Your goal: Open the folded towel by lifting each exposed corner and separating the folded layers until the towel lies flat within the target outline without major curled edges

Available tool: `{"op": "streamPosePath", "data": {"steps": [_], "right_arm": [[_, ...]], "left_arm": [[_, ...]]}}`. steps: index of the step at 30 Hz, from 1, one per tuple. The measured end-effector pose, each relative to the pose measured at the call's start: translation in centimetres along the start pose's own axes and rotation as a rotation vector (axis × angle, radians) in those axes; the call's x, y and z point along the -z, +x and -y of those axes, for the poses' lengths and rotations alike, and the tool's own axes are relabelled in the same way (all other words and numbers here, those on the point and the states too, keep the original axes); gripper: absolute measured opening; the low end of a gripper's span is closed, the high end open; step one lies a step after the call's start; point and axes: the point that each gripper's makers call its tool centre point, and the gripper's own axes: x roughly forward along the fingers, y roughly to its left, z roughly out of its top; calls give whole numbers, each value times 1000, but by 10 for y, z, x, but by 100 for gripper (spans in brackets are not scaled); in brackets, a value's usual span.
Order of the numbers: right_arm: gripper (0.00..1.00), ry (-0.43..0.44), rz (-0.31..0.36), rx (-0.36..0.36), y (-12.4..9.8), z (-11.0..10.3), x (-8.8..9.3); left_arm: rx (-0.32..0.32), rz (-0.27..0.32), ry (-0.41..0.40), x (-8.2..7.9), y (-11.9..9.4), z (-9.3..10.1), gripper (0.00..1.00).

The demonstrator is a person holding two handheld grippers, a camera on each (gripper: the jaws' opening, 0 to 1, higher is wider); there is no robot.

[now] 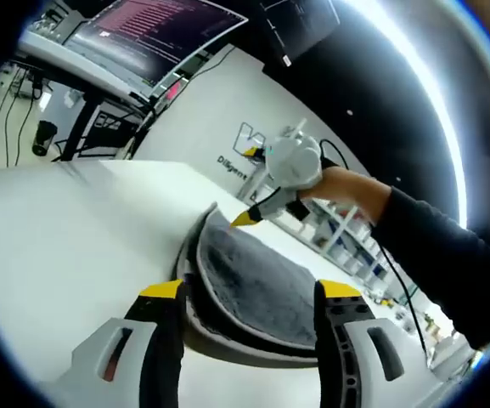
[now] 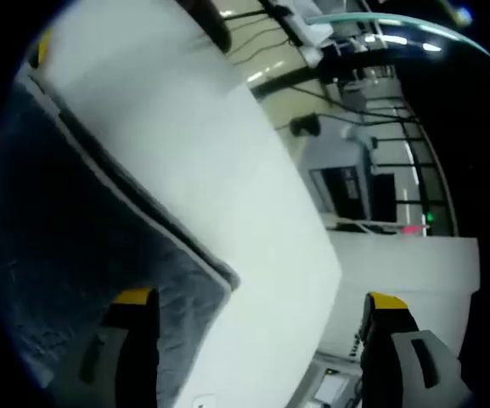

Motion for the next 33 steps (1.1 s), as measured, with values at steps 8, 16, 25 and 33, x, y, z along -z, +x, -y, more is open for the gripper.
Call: {"op": "streamPosePath", "data": {"steps": [8, 16, 25, 33], "right_arm": [[73, 26, -6, -43, -1, -11, 11], [44, 23, 34, -141, 12, -19, 10], [11, -31, 31, -271, 30, -46, 19], [8, -12, 45, -299, 55, -49, 27]], "left_arm": [[11, -43, 9, 7, 1, 2, 36], [6, -56, 13, 8, 5, 1, 26], [-31, -57, 59, 7, 15, -4, 19], [-69, -85, 88, 14, 20, -11, 15]]}}
